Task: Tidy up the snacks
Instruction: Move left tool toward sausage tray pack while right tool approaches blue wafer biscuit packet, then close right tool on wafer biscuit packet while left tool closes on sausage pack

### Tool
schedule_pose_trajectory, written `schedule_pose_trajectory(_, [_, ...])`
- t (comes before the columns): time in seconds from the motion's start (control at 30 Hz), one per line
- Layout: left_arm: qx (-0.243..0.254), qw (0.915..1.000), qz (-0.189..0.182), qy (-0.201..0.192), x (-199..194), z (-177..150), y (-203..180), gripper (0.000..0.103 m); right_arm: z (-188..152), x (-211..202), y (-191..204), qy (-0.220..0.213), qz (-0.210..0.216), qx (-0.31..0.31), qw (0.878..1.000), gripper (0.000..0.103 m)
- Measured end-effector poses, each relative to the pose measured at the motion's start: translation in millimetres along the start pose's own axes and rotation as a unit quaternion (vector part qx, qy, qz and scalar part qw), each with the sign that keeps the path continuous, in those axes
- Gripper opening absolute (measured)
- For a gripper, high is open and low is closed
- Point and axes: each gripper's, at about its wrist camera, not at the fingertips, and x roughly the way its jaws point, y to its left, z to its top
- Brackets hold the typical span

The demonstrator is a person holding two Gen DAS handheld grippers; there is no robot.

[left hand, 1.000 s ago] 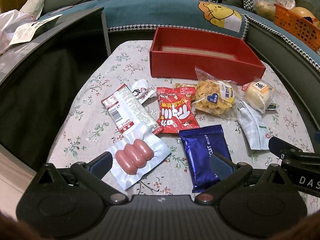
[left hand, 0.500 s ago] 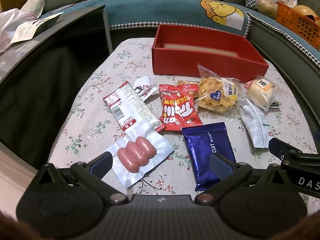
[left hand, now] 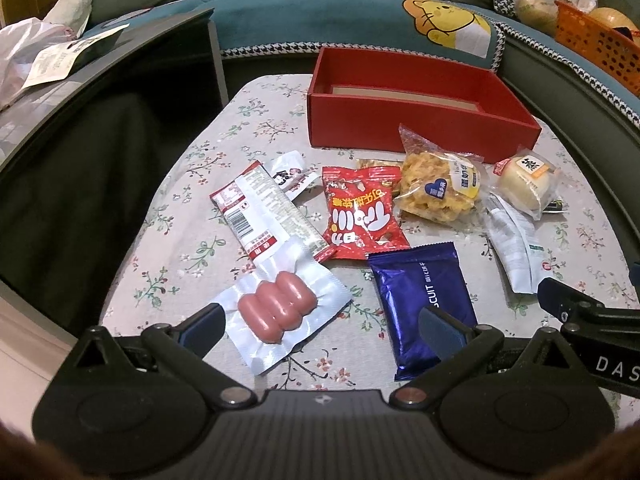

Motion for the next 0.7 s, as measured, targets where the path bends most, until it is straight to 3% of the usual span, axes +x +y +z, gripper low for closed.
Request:
schedule_pose_trajectory(0.5, [0.008, 0.9999, 0.014, -0.004, -1.4, -2.0, 6.1, 0.103, 1.4, 4.0, 8.6, 0.012, 0.013, -0.015, 1.000, 0.103])
schedule_pose_trajectory(0.7, [-0.015, 0.9993, 0.033, -0.009, -13.0, -1.6, 23.3, 0.103, 2.3, 6.1, 18.9, 0.024, 0.030, -0.041, 0.998, 0.103])
